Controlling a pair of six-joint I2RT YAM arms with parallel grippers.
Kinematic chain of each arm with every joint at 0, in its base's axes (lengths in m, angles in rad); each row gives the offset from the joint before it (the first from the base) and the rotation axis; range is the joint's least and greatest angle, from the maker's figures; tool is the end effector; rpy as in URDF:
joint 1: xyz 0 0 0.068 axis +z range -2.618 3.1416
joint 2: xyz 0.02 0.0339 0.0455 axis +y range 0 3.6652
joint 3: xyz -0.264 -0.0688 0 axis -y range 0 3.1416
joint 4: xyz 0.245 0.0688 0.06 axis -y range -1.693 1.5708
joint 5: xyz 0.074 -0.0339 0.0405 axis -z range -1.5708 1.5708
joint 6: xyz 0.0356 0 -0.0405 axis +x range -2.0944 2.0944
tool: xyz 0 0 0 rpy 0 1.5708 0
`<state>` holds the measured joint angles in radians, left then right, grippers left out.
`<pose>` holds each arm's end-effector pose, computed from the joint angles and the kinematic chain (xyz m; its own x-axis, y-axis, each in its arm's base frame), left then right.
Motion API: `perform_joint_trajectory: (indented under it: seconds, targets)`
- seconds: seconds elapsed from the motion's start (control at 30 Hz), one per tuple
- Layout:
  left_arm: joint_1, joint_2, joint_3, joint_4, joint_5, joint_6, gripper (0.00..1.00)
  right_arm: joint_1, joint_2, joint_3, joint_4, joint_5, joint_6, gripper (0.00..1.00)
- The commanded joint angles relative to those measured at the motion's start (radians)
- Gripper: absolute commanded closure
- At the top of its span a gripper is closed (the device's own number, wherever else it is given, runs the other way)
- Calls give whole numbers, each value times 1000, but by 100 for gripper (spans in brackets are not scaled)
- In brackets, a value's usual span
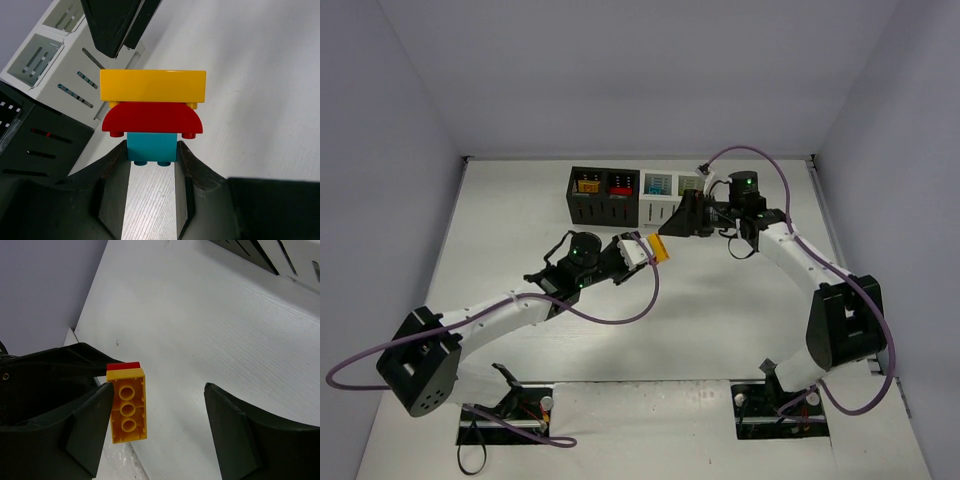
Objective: Sort the legos into containers by color
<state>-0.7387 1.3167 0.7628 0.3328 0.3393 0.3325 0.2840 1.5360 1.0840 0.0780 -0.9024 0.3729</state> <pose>0.2127 -0.2098 0.2676 0.1324 0.2958 -0.9460 0.8800 0.4041 0.2495 0.3251 0.1240 0.2892 -0.6454 0.0468 -0.7624 -0.6870 0.4007 0.6062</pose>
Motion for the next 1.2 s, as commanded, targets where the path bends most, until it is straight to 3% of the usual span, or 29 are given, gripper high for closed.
perform_joint_trajectory:
  seconds: [0.0, 0.37, 0.93, 1.17]
  targets:
    - [9, -14, 39, 57, 7, 10, 100, 4, -76, 33, 66, -33, -2, 30]
    - [16, 22, 75, 64, 24, 13, 100, 38, -86, -18, 65, -13, 6, 29]
    - [24, 12, 76, 84, 27, 5, 100, 119, -10, -13, 68, 17, 0, 36]
    - [24, 6, 76, 87, 27, 2, 100, 121, -11, -26, 72, 33, -2, 50]
